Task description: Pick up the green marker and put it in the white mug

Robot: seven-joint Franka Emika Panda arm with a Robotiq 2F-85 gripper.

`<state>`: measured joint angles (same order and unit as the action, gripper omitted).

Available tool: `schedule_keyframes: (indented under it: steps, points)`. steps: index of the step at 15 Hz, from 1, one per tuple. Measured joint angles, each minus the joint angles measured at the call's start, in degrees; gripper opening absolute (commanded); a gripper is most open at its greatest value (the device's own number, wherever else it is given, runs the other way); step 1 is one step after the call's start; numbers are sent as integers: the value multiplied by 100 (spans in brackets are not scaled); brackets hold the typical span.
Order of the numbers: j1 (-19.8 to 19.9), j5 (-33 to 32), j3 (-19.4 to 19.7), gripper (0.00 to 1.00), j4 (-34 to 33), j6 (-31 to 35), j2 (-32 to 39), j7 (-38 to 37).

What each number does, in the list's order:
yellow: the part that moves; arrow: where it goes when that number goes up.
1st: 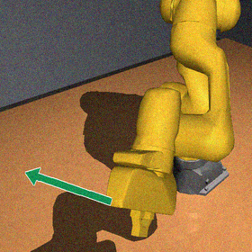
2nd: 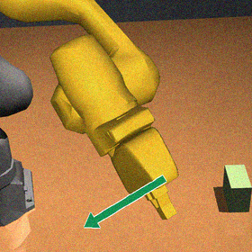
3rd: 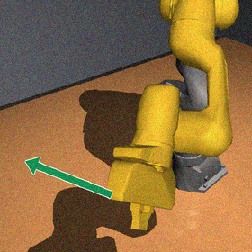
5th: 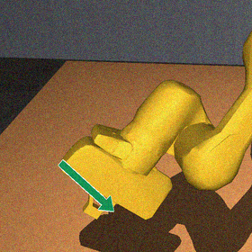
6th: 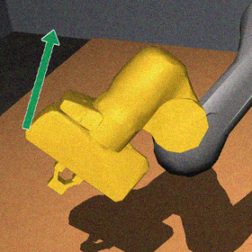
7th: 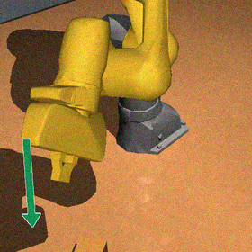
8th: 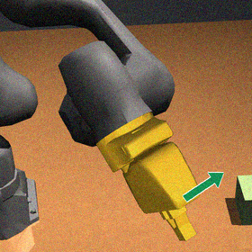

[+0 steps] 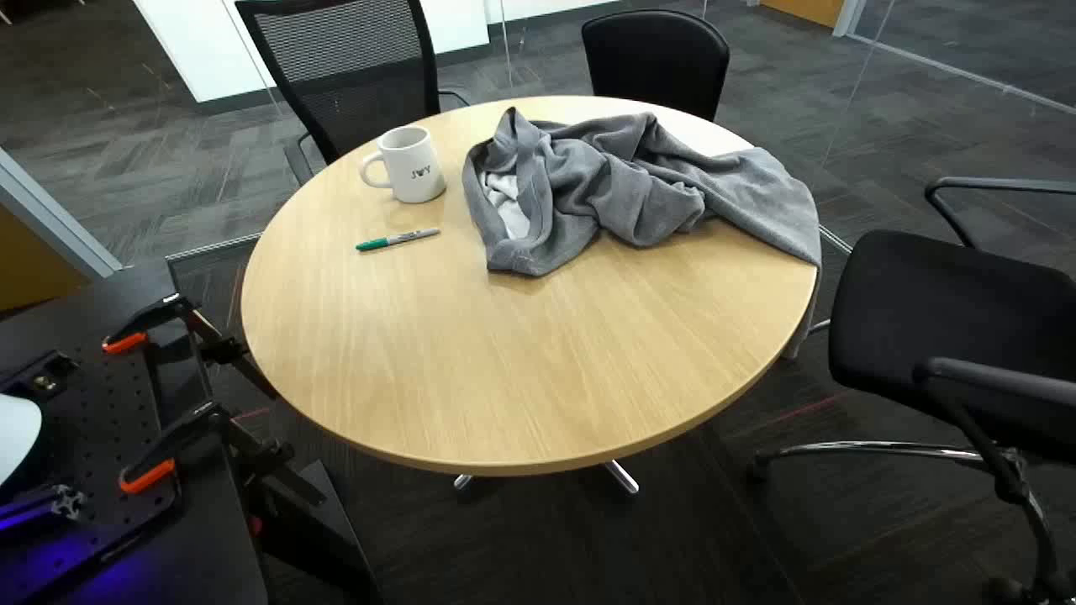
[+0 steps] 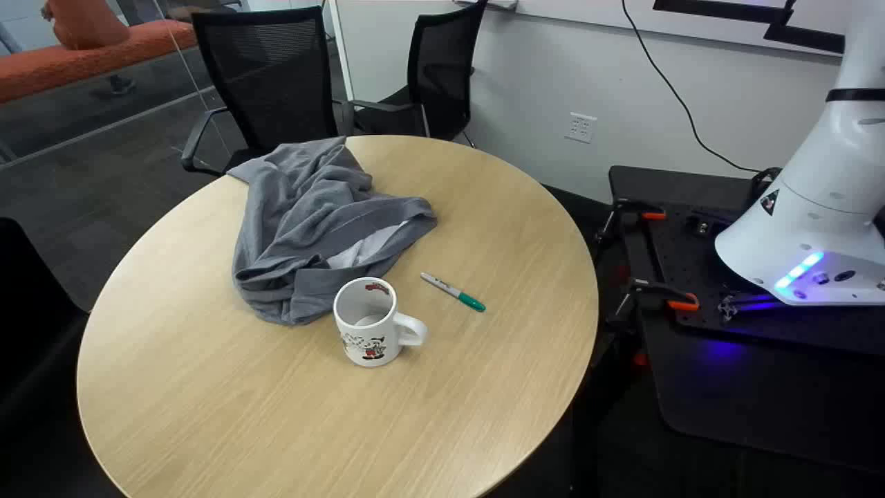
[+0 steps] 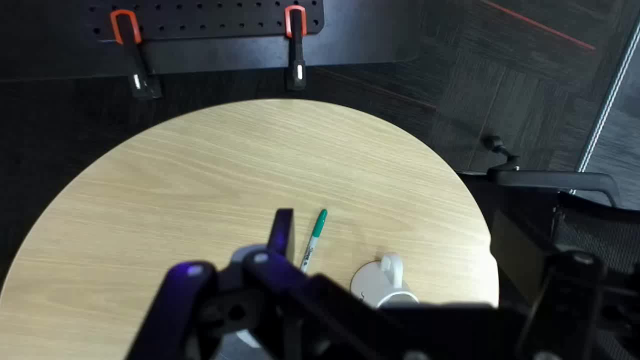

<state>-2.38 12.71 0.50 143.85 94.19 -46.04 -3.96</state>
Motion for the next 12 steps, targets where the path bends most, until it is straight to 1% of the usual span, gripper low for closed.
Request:
schedule_keyframes:
  steps: [8,10,12]
  points:
    - [19,0,-7,100,0,17,1,1]
    - [63,4,-47,100,2,193,17,-121]
    - [105,64,-145,100,28,613,92,-357]
